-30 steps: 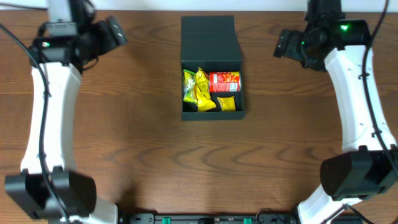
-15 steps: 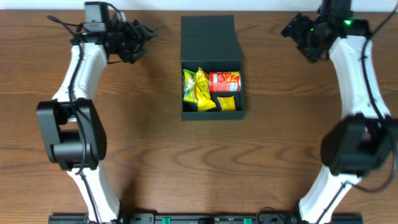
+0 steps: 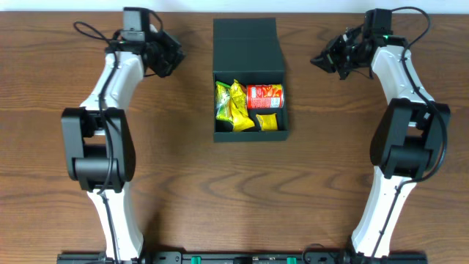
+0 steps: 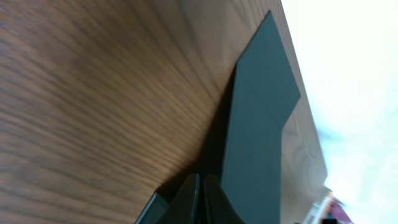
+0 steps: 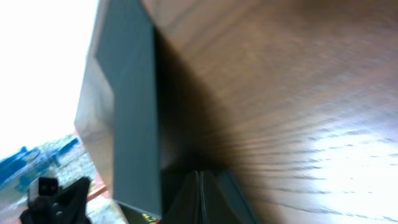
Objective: Pack container
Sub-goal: 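Move both grippers inward toward the top corners of the box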
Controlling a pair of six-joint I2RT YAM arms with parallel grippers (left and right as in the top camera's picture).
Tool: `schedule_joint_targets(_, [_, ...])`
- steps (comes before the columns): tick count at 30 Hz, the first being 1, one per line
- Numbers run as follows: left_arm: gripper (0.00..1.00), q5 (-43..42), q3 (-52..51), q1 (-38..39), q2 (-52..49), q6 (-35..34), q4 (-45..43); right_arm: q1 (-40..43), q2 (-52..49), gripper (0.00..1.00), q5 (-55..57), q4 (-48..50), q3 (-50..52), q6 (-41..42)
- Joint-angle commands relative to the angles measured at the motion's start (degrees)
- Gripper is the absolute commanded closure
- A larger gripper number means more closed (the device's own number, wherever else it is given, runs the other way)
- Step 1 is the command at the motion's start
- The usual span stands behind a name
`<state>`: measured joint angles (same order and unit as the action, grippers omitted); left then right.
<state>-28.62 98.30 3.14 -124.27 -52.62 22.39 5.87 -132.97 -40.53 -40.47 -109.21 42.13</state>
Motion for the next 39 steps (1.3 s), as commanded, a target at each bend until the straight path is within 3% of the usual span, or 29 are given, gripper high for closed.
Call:
schedule_joint_targets(1, [0.94, 4.87, 0.55, 2.45, -0.55, 0.74, -0.72, -1.18, -0.37, 0.99, -2.84, 1.57, -0.5, 1.44])
schedule_joint_targets(9, [0.95, 6.27, 0.55, 1.73, -2.12, -1.27, 0.52, -3.19, -0.57, 0.98, 0.68, 6.8, -0.52, 6.21])
schedule_joint_targets(14, [0.95, 6.14, 0.57, 1.11, -3.72, -5.14, -5.25, -3.98, -0.59, 0.98, 3.65, 11.04, -0.52, 10.49])
schedule_joint_targets(22, [0.95, -3.1, 1.2, 1.86, -11.41, -13.22, -13.81, -4.2, -2.91, 0.98, 4.76, 15.54, -0.52, 16.17])
schedule_joint_targets(35, [0.95, -6.03, 1.2, 5.75, -11.76, -13.18, -14.8, -8.81, -9.53, 0.98, -1.44, 17.84, -0.52, 18.69])
schedule_joint_targets(39, [0.94, -8.55, 1.2, 6.82, -11.76, -13.22, -18.93, -10.34, -9.53, 0.99, -2.43, 18.64, -0.52, 18.75])
